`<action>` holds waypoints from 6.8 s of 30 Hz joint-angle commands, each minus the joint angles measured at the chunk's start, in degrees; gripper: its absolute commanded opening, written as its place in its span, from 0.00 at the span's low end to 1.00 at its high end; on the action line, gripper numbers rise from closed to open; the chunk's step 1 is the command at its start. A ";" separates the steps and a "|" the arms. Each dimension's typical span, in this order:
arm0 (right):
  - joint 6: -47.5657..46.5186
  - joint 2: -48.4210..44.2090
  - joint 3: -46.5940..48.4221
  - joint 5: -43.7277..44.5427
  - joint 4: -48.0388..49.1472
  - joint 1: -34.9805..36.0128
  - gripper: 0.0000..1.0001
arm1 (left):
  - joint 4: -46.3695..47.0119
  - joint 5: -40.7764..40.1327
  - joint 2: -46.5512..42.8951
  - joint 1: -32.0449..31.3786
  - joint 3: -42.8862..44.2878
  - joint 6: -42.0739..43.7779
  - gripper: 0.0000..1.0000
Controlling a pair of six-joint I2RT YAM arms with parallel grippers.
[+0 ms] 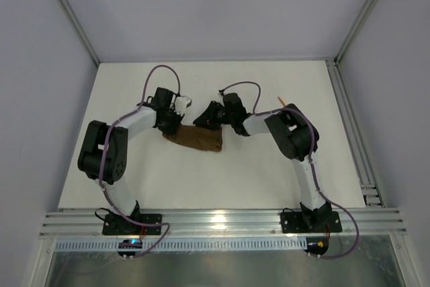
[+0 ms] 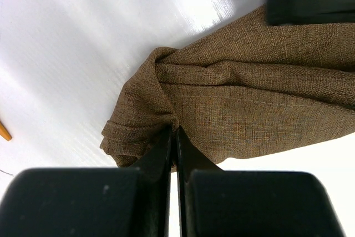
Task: Fold the napkin into a case and place the utensils inside
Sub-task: Smooth out the smaller rectangle-folded napkin at the center of the board.
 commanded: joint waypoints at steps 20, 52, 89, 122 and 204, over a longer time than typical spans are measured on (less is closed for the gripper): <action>-52.07 -28.53 -21.20 -5.13 -18.16 1.20 0.72 | -2.72 0.29 2.31 1.28 -0.69 -1.15 0.00; -36.25 -5.86 3.58 -11.73 -29.40 -9.07 0.11 | 0.80 -6.65 -0.86 1.28 -5.26 3.95 0.00; -46.44 -8.40 7.89 -10.50 -40.92 -7.49 0.27 | -10.80 8.82 20.85 -6.27 34.74 0.43 0.43; -52.15 -17.55 2.97 -1.45 -48.39 -6.97 0.41 | -6.93 12.16 13.73 -8.03 25.86 -2.56 0.34; -50.83 -8.31 9.91 -14.54 -45.14 -11.45 0.43 | 1.42 3.55 8.18 -13.22 11.78 0.44 0.19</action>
